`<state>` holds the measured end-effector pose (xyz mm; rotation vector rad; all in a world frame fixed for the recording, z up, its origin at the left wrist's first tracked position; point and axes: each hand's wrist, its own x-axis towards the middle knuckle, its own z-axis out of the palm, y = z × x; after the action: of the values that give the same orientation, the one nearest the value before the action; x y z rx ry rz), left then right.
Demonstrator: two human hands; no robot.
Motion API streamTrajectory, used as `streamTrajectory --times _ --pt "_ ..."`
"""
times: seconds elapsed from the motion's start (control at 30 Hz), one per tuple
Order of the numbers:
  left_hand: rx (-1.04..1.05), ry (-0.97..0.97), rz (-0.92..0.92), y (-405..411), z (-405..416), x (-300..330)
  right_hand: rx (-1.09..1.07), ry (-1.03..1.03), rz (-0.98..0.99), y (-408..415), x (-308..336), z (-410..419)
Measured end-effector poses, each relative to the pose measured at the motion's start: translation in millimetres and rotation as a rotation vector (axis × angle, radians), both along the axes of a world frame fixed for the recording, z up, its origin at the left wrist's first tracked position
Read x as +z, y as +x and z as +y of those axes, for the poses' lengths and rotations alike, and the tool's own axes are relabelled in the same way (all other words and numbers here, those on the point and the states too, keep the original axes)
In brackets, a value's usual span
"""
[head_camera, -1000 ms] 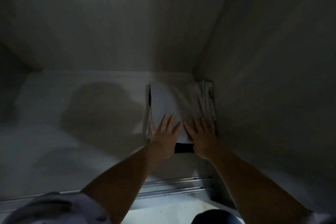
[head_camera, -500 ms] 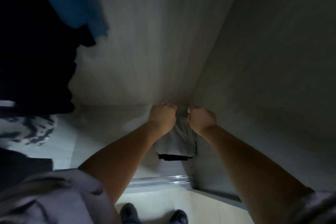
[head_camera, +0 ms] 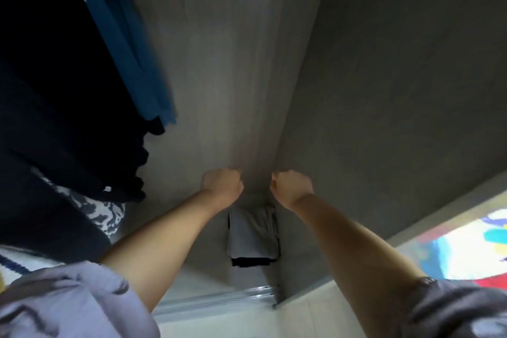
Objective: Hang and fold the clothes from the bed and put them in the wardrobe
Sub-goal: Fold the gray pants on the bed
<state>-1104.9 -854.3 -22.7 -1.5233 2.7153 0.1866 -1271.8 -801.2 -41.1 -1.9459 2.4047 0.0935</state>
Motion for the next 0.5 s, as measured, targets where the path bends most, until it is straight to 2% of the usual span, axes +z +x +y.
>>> streamTrajectory --times 0.2,0.37,0.5 --pt "-0.044 0.027 0.114 46 39 25 -0.107 -0.035 -0.004 33 25 61" --pt "-0.171 0.017 0.1 92 73 35 -0.216 -0.037 -0.058 91 23 136" --pt "-0.305 0.022 0.087 72 123 45 -0.351 -0.028 -0.061 104 28 205"
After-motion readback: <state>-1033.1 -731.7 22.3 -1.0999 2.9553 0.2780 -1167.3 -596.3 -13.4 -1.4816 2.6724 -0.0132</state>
